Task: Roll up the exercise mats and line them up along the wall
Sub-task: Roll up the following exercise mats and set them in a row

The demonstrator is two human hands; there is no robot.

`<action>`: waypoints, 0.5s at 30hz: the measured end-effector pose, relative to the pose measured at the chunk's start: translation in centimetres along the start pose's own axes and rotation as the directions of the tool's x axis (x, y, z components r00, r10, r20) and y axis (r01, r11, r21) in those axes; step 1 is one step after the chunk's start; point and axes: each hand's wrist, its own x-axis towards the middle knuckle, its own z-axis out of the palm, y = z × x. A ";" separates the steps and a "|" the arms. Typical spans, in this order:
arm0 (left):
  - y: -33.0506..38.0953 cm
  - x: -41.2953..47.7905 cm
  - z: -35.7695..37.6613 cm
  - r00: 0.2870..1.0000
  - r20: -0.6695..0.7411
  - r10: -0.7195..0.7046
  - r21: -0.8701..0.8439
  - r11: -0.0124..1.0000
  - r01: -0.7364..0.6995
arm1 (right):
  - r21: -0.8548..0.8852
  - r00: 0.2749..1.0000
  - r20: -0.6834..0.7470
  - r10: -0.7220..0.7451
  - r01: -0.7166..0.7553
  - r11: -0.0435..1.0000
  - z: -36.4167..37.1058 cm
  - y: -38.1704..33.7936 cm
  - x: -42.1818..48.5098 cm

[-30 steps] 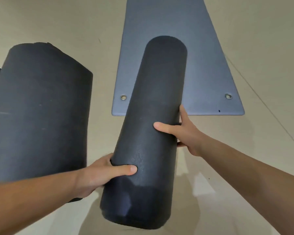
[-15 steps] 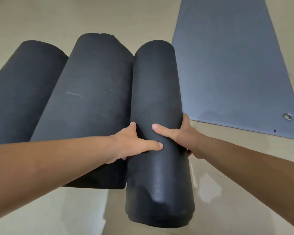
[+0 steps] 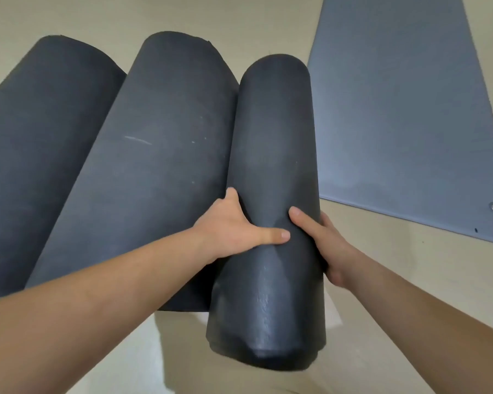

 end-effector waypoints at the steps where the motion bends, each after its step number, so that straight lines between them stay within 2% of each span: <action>1: 0.0 0.2 -0.5 1.000 -0.017 0.025 -0.038 0.999 -0.026 | -0.002 1.000 0.000 -0.003 0.003 1.000 0.5 -0.5 0.6; 6: -0.3 1.3 -3.4 0.998 -0.061 0.017 -0.150 0.988 -0.026 | -0.055 0.998 0.055 0.002 0.001 0.998 3.1 -3.2 3.3; 15: -2.0 1.9 -6.2 0.982 -0.185 0.024 -0.216 0.974 -0.065 | -0.059 0.995 0.100 -0.005 0.011 0.998 6.8 -5.1 6.3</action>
